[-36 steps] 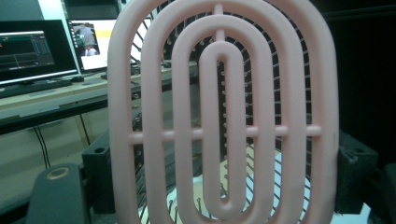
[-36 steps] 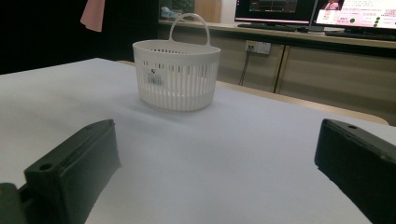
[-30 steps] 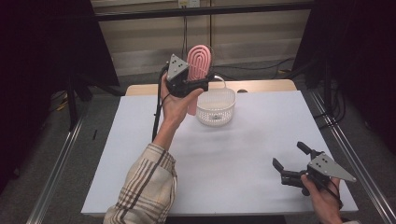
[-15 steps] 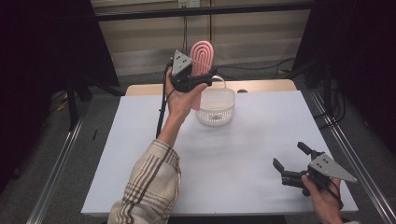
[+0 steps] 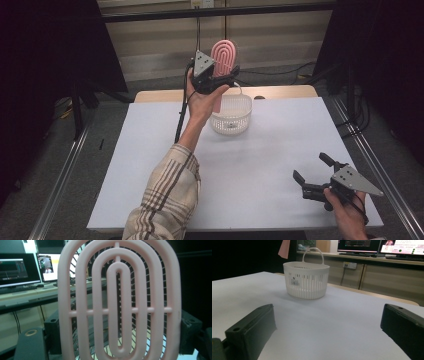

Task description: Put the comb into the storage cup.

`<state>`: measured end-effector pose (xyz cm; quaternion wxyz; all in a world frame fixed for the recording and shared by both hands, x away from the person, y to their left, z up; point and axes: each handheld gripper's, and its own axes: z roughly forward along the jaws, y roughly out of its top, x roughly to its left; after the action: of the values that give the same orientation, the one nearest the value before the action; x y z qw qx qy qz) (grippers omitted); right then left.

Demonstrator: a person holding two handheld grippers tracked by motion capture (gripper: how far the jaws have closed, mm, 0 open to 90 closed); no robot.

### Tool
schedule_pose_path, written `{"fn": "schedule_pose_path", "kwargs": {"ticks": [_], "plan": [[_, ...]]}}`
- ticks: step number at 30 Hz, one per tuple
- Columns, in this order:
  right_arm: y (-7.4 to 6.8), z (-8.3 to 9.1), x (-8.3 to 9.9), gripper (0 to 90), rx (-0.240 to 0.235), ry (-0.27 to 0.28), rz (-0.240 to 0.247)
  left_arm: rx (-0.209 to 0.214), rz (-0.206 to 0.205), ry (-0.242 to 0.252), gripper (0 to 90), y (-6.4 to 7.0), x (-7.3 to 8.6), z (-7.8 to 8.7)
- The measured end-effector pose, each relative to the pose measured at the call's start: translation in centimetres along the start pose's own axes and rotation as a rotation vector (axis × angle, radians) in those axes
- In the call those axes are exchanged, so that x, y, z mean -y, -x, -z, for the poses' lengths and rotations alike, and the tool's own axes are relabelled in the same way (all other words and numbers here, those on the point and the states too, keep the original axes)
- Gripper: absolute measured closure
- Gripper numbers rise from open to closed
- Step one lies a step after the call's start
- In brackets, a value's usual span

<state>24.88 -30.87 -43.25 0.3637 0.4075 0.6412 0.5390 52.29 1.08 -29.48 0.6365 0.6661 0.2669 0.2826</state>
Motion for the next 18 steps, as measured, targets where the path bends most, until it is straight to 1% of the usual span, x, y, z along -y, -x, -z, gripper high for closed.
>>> {"fn": "schedule_pose_path", "kwargs": {"ticks": [1,2,3,4,5,6,7,8,11,13,14,15,16,17,18], "plan": [[0.0,0.0,0.0,0.0,0.002,0.002,-0.002,-0.004,-0.007,-0.005,19.4,0.0,0.2,-0.2],[0.0,0.0,0.0,0.0,0.004,0.003,-0.003,-0.004,0.0,-0.003,19.4,-0.1,0.4,-0.3],[0.0,0.1,0.0,0.0,0.002,0.005,-0.001,-0.011,-0.005,-0.005,19.4,-0.2,0.5,-0.4],[0.0,0.1,0.0,0.0,0.002,0.004,0.005,-0.015,0.003,-0.002,19.4,-0.3,0.6,-0.5],[0.0,0.1,0.0,0.0,0.0,0.003,0.005,-0.011,0.004,-0.005,19.4,-0.3,0.7,-0.6],[0.0,0.1,0.0,0.0,0.0,0.003,0.005,-0.009,-0.009,-0.007,19.5,-0.4,0.8,-0.8],[0.0,0.1,0.0,0.0,0.002,0.001,0.001,-0.01,-0.002,-0.005,19.4,-0.4,0.8,-0.9],[0.0,0.1,0.0,0.0,0.003,0.0,-0.002,-0.008,-0.012,-0.004,19.5,-0.4,0.9,-0.9],[0.0,0.1,0.1,0.0,0.007,0.001,-0.004,-0.015,-0.012,-0.01,19.4,-0.8,1.1,-0.9],[0.1,0.0,0.1,0.0,0.004,0.0,-0.005,-0.021,0.005,-0.012,19.4,-1.0,1.3,-0.9],[0.1,0.0,0.1,0.0,0.004,0.0,-0.002,-0.033,-0.003,-0.008,19.4,-1.1,1.4,-0.9],[0.1,0.0,0.1,0.0,0.005,0.001,-0.001,-0.042,-0.002,0.0,19.4,-1.0,1.5,-0.8],[0.1,0.0,0.1,0.0,0.002,0.0,0.001,-0.027,0.013,0.001,19.4,-0.9,1.6,-0.8],[0.1,0.0,0.1,0.0,0.001,0.0,0.003,-0.023,-0.001,-0.004,19.4,-0.9,1.7,-0.8],[0.1,0.0,0.1,0.0,0.0,0.0,0.003,-0.034,-0.013,-0.007,19.4,-0.7,1.7,-0.9]]}}
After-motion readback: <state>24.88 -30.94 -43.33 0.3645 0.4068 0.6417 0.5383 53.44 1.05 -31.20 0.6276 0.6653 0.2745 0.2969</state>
